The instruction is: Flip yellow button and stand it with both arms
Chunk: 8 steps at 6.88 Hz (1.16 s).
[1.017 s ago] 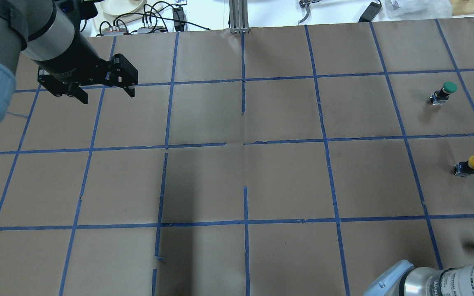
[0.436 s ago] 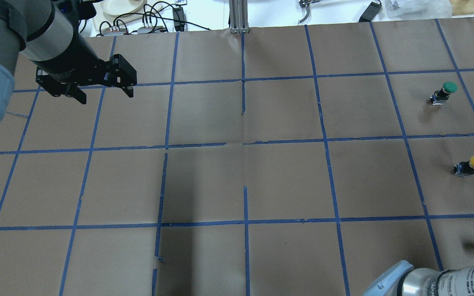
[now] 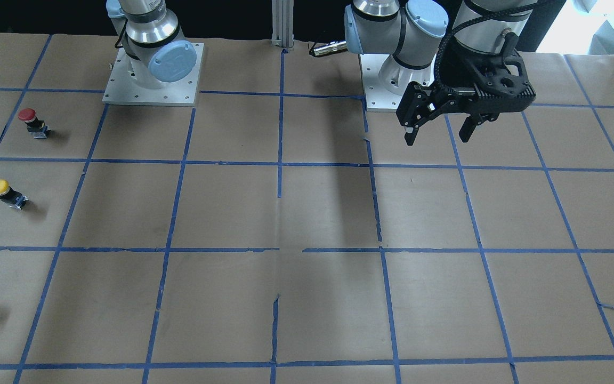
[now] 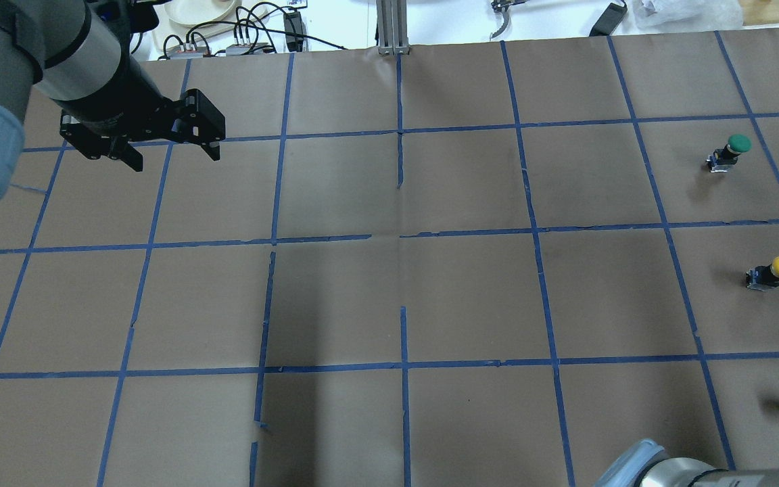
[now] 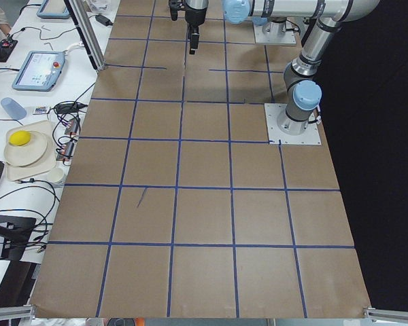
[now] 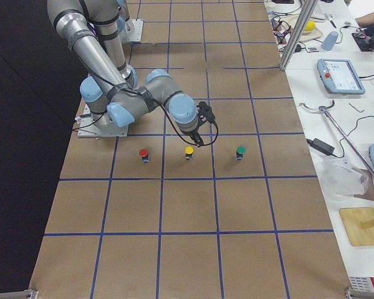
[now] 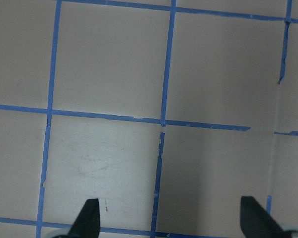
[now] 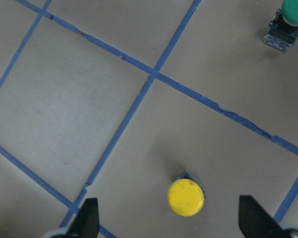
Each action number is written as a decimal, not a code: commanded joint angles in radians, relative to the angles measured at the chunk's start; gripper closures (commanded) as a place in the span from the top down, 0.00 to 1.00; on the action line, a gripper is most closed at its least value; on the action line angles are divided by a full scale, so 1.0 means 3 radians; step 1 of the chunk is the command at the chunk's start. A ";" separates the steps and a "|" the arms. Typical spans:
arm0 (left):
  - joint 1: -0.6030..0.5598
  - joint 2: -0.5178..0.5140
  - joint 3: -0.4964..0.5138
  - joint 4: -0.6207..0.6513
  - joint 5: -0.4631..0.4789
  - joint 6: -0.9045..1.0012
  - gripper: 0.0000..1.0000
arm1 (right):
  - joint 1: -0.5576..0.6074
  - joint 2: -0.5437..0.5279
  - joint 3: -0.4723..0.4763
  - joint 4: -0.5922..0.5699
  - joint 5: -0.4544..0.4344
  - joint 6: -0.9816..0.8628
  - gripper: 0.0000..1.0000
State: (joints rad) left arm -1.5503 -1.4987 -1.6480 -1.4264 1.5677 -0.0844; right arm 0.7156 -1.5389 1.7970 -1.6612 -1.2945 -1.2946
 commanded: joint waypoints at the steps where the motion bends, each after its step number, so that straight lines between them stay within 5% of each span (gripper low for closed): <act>1: -0.0002 0.0005 0.0002 -0.0011 0.0010 0.0000 1.00 | 0.0582 -0.0554 -0.0120 0.0545 -0.0367 0.1653 1.00; 3: 0.0003 0.0005 0.0002 -0.0006 0.0010 0.0000 1.00 | 0.1369 -0.0979 -0.0227 0.0888 -0.0522 0.3499 1.00; 5: 0.0008 0.0005 0.0002 -0.0006 0.0010 0.0000 1.00 | 0.2126 -0.0895 -0.0385 0.0936 -0.0522 0.4821 1.00; 8: 0.0008 0.0005 0.0002 -0.0006 0.0015 0.0005 1.00 | 0.2676 -0.0409 -0.0677 0.0720 -0.0808 0.4964 1.00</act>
State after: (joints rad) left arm -1.5477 -1.4973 -1.6475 -1.4282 1.5719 -0.0834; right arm 1.4574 -1.7049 1.6278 -1.4468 -1.5109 0.1722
